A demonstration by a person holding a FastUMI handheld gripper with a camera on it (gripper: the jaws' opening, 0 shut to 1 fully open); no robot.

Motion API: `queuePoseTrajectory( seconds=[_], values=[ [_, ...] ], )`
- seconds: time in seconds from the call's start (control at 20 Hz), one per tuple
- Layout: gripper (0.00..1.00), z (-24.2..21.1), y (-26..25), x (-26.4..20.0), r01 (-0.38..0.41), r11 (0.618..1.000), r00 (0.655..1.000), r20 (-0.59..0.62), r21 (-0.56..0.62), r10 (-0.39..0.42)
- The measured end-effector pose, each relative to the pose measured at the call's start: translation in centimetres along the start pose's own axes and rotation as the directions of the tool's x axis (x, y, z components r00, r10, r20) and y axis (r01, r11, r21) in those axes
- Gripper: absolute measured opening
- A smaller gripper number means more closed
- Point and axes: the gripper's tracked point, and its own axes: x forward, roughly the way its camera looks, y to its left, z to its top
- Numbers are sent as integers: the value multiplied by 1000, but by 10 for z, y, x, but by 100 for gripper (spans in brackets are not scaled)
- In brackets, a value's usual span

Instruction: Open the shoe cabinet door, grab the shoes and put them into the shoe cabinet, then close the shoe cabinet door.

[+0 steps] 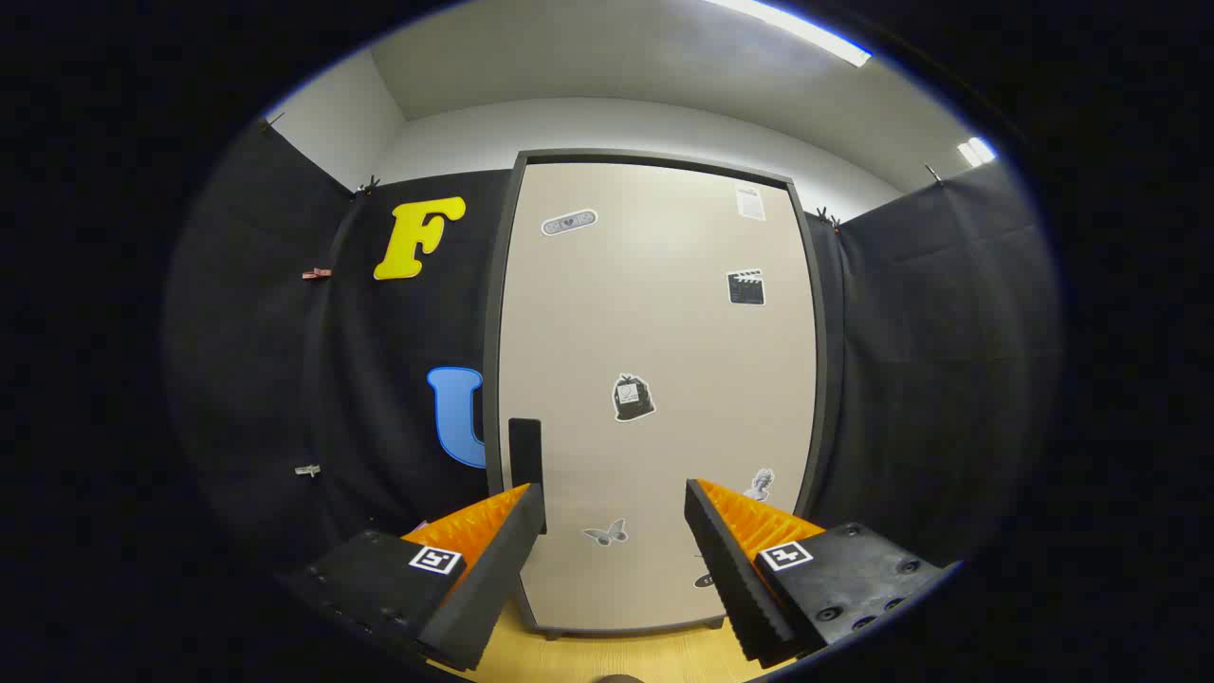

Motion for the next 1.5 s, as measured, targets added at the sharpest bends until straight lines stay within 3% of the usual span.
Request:
queuePoseTrajectory(
  seconds=[0.85, 1.5],
  values=[
    [98, -15, 33, 21, -50, 998, 998, -34, 37, 52],
    [97, -40, 73, 103, -51, 998, 996, -68, 48, 55]
  ],
)
